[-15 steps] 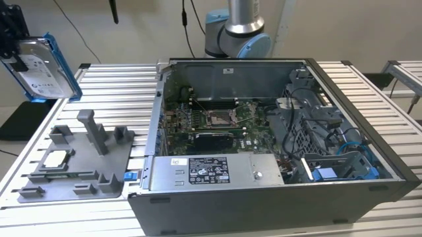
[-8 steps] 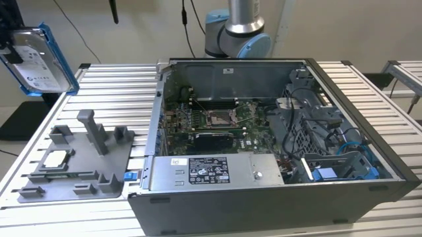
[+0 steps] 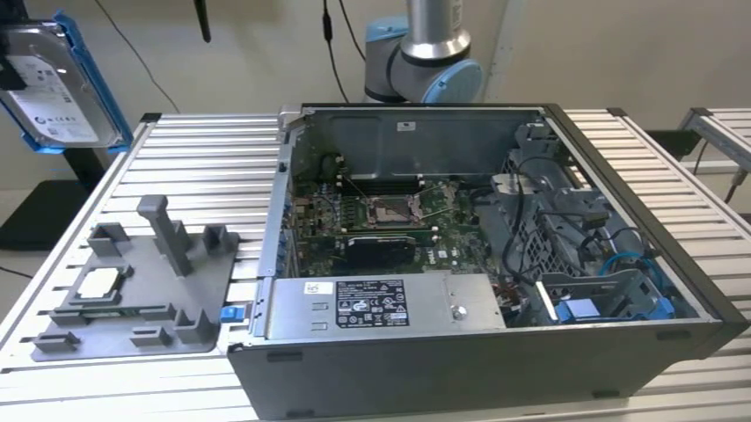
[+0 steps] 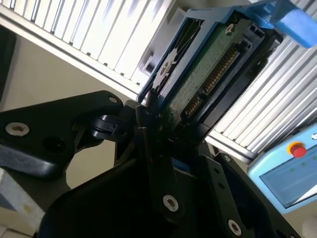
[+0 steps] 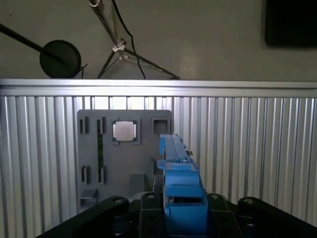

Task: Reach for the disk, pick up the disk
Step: 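Pick up the disk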

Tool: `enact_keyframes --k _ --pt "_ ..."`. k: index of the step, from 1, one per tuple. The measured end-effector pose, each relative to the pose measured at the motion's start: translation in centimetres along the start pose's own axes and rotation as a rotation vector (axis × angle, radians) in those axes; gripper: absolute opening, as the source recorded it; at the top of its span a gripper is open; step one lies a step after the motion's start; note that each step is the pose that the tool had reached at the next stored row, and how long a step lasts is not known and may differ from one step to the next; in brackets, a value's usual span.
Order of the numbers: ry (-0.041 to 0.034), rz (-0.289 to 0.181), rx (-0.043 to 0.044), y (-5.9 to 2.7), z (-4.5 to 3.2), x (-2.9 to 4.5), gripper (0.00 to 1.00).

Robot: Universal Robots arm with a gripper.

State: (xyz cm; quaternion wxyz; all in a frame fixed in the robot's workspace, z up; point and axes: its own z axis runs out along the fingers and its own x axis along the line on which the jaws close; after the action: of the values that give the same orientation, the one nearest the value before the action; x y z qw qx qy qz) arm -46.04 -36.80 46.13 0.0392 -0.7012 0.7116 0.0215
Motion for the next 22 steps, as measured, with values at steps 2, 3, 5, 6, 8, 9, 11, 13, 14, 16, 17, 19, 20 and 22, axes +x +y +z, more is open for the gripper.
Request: enact_keyframes --k 2,3,5,6,8,9,11,13,14,16,17,19,20,22 --pt "0.0001 0.0 -0.0003 -0.02 -0.65 -0.06 0.0" --pt "0.0001 0.0 -0.0001 -0.03 -0.95 -0.08 0.0" --pt "0.0 0.0 -0.0001 -0.04 -1.44 -0.13 0.0" --pt "0.0001 0.0 -0.0002 -0.05 -1.67 -0.15 0.0" --pt "0.0001 0.0 -0.0003 -0.06 -2.07 -0.18 0.0" --pt "0.0001 0.0 -0.0002 -0.07 -2.29 -0.2 0.0" --pt "0.0001 0.0 -0.0002 -0.07 -2.7 -0.23 0.0" --pt "0.0001 0.0 -0.0003 -0.09 -3.14 -0.27 0.0" --pt "0.0001 0.0 -0.0002 -0.09 -3.37 -0.29 0.0" --pt "0.0 0.0 -0.0001 -0.1 -3.83 -0.33 0.0" --pt "0.0001 0.0 -0.0002 -0.11 -4.08 -0.35 0.0" --pt "0.0 0.0 -0.0002 -0.12 -4.52 -0.39 0.0" --pt "0.0001 0.0 -0.0002 -0.12 -4.72 -0.41 0.0" --pt "0.0001 0.0 -0.0003 -0.13 -4.96 -0.43 0.0"
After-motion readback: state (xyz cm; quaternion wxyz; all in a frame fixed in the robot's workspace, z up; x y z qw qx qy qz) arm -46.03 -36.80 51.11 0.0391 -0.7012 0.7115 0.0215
